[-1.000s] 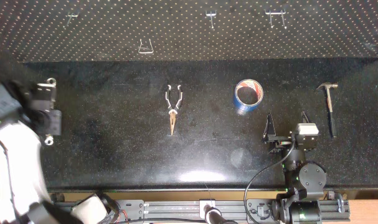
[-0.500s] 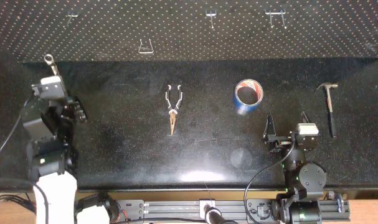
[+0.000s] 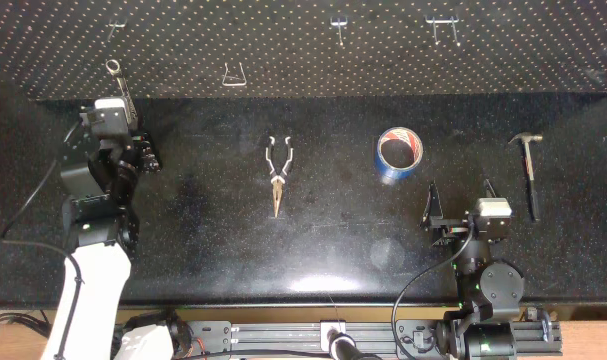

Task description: Place Tools Onto Pegboard

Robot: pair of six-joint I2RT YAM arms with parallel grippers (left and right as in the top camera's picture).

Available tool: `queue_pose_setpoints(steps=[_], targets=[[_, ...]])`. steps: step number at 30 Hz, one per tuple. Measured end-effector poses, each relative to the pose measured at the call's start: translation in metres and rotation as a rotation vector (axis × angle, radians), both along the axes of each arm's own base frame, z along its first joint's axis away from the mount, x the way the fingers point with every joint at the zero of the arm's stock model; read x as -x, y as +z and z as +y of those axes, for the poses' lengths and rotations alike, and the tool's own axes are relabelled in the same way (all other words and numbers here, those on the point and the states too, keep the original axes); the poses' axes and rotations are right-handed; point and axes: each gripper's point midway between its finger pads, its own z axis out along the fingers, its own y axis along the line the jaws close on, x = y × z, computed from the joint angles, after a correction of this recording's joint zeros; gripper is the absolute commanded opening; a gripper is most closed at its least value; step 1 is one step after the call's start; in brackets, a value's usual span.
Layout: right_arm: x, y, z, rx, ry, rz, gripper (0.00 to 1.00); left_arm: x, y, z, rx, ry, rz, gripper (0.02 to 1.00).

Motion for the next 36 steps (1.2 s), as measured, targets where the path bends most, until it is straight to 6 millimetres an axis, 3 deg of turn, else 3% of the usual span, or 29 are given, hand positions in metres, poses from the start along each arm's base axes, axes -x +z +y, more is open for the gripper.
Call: queue_pose_setpoints(steps=[6, 13, 23, 29, 36], targets=[[0.0, 0.0, 0.0, 0.0, 0.0, 0.0, 0.93, -0.005, 0.006, 0.005, -0.032, 0.015, -0.031, 0.029], [0.0, 0.0, 0.0, 0.0, 0.0, 0.0, 0.93, -0.007, -0.002, 0.017, -0.056, 0.07, 0.007, 0.029], [0.0, 0.0, 0.0, 0.0, 0.0, 0.0, 0.93, -0.041, 0.012, 0.021, -0.085, 0.039, 0.004, 0.029], [0.0, 0.0, 0.0, 0.0, 0.0, 0.0, 0.93, -0.041, 0.009, 0.019, -0.093, 0.021, 0.016, 0.029], [0.0, 0.0, 0.0, 0.0, 0.0, 0.0, 0.932, -0.031, -0.011, 0.015, -0.072, 0.01, 0.111, 0.029]])
